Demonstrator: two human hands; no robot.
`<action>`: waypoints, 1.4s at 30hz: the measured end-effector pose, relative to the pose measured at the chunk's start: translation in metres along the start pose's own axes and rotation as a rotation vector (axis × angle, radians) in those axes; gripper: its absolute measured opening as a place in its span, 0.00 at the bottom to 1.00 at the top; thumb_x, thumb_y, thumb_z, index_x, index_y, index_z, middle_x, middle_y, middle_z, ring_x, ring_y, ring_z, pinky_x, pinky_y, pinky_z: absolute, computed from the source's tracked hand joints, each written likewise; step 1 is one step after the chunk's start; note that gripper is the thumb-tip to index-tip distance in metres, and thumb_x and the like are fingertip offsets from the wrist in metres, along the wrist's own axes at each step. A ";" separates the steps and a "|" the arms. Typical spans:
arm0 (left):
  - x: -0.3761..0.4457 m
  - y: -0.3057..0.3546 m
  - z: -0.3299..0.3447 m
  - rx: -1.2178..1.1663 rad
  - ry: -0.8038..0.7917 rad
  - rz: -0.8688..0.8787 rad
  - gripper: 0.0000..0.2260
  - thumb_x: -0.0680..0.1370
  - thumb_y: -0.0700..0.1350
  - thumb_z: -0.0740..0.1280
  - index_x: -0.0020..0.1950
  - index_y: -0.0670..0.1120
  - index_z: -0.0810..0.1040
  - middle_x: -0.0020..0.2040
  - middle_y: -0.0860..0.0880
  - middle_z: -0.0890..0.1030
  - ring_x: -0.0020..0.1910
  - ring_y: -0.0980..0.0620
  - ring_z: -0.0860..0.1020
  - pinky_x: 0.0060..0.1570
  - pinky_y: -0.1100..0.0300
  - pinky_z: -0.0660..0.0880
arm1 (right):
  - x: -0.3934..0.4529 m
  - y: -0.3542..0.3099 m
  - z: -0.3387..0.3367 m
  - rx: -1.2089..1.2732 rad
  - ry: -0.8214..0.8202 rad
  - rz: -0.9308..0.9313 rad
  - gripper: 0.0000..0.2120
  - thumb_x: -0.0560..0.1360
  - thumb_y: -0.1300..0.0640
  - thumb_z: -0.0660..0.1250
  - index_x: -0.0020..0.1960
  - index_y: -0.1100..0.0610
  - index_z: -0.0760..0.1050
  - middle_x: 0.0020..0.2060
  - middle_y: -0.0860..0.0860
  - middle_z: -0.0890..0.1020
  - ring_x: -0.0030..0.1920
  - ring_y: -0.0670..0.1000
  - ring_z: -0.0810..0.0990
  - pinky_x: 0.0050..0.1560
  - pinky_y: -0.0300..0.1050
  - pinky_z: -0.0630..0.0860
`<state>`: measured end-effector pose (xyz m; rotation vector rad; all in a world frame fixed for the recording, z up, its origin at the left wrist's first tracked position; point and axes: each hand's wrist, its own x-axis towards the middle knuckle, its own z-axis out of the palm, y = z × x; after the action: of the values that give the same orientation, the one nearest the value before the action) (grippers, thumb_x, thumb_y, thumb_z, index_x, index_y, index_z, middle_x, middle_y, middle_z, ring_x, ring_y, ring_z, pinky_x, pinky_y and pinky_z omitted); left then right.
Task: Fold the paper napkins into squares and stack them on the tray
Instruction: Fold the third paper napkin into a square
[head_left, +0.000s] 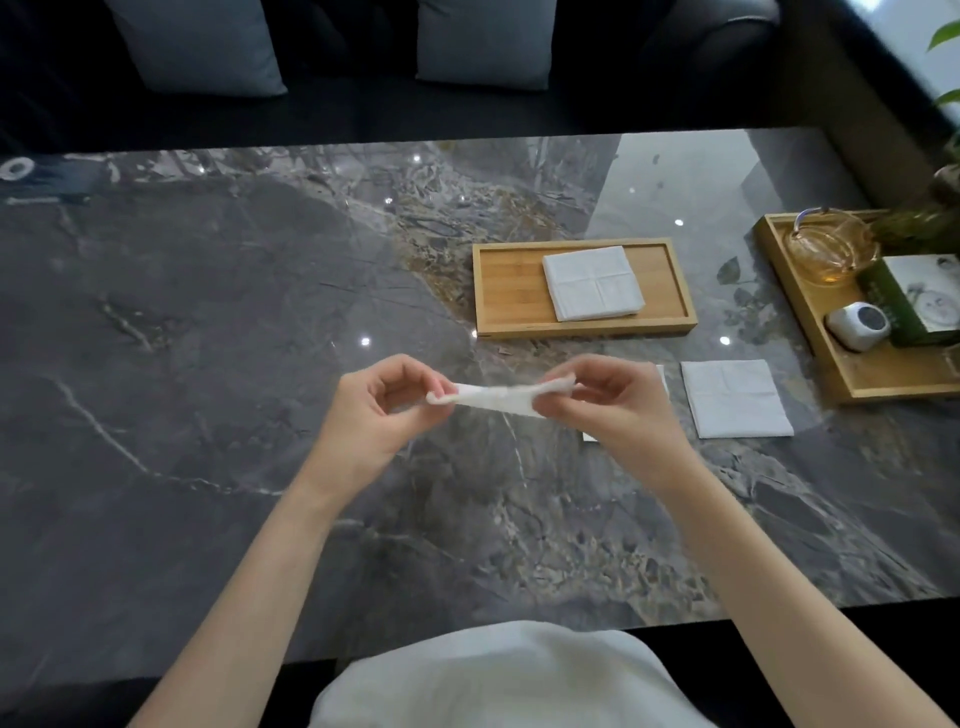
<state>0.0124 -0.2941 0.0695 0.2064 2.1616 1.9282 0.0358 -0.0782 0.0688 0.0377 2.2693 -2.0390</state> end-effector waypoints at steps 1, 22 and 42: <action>-0.006 -0.004 -0.001 0.052 -0.022 0.000 0.08 0.67 0.33 0.71 0.35 0.44 0.77 0.36 0.56 0.84 0.40 0.59 0.80 0.45 0.69 0.75 | -0.005 0.003 -0.001 -0.005 -0.046 -0.001 0.08 0.66 0.68 0.74 0.38 0.56 0.82 0.33 0.45 0.84 0.34 0.45 0.80 0.37 0.34 0.75; 0.014 -0.104 0.022 0.450 -0.035 -0.256 0.09 0.70 0.36 0.70 0.49 0.44 0.79 0.39 0.48 0.81 0.36 0.54 0.77 0.44 0.62 0.76 | -0.003 0.101 0.015 -0.458 0.020 0.343 0.05 0.71 0.59 0.69 0.47 0.56 0.76 0.34 0.46 0.78 0.36 0.45 0.77 0.38 0.42 0.73; -0.031 -0.156 0.037 1.251 -0.285 0.140 0.25 0.80 0.53 0.39 0.72 0.44 0.59 0.72 0.48 0.61 0.71 0.51 0.54 0.69 0.49 0.48 | -0.058 0.160 0.030 -1.242 0.004 -0.154 0.20 0.78 0.52 0.54 0.68 0.56 0.69 0.67 0.52 0.72 0.69 0.53 0.65 0.67 0.54 0.60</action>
<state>0.0606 -0.2851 -0.0865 0.7682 2.8068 0.2775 0.1078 -0.0884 -0.0880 -0.2165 3.1255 -0.3543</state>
